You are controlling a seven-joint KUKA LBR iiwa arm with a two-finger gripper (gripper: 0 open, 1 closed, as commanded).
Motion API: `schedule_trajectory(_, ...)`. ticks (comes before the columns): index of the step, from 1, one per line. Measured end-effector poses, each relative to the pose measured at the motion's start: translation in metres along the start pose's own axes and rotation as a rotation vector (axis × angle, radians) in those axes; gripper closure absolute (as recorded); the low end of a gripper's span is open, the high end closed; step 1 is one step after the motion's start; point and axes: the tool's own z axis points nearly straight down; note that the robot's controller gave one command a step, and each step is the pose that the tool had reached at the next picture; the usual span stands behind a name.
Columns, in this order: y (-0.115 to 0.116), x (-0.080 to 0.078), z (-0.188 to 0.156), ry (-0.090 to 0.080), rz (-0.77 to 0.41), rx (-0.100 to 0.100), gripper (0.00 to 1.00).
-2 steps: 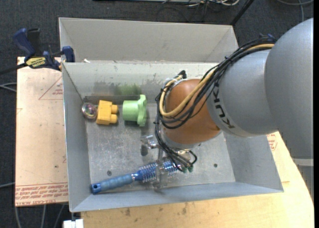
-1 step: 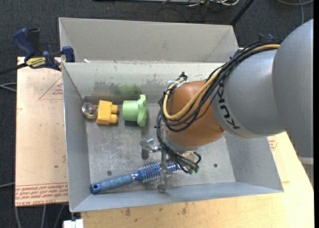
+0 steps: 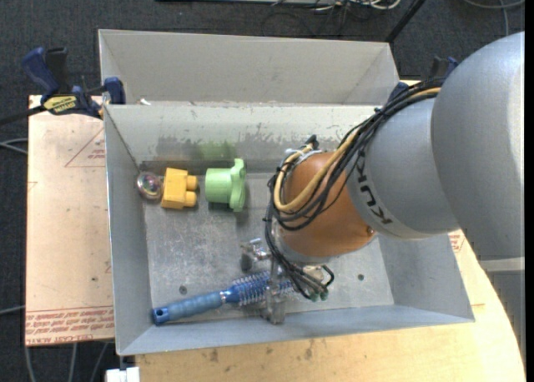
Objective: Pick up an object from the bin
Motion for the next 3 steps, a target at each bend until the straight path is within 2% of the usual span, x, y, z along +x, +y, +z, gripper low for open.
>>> schedule_trajectory(1,0.0000,-0.0034,-0.0013,0.002,0.002,0.000,0.00)
schedule_trajectory(2,0.0002,-0.0001,0.0008,0.014,0.002,-0.001,1.00)
schedule_trajectory(3,0.0003,-0.0001,0.0008,0.014,0.004,-0.001,1.00)
